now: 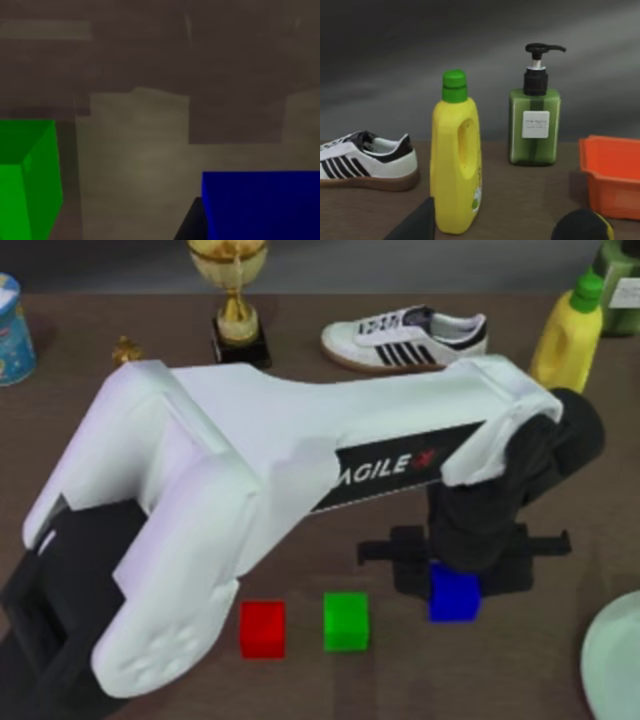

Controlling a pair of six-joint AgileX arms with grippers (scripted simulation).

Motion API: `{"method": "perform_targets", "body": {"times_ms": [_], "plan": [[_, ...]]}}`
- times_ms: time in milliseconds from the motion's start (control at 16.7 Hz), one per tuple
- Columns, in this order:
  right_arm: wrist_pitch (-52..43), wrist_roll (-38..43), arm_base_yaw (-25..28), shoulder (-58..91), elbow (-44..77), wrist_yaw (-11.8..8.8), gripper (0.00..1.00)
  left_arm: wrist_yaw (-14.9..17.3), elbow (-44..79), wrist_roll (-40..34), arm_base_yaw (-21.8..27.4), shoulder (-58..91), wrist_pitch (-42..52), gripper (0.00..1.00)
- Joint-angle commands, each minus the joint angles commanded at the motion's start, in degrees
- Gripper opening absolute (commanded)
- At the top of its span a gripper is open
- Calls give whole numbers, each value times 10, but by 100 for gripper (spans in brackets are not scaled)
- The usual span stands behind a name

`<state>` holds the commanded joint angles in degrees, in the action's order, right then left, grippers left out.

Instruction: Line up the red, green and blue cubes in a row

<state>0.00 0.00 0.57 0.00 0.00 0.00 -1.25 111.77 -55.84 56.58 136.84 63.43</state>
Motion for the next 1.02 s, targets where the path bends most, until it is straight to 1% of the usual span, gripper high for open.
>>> {"method": "perform_targets", "body": {"times_ms": [180,420,1020], "plan": [[0,0,0,0,0,0,100,-1,-36,-2,0,12,-44,0],[0,0,0,0,0,0,100,-1,-38,-2,0,13,-46,0],[0,0,0,0,0,0,100,-1,-38,-2,0,13,-46,75]]}}
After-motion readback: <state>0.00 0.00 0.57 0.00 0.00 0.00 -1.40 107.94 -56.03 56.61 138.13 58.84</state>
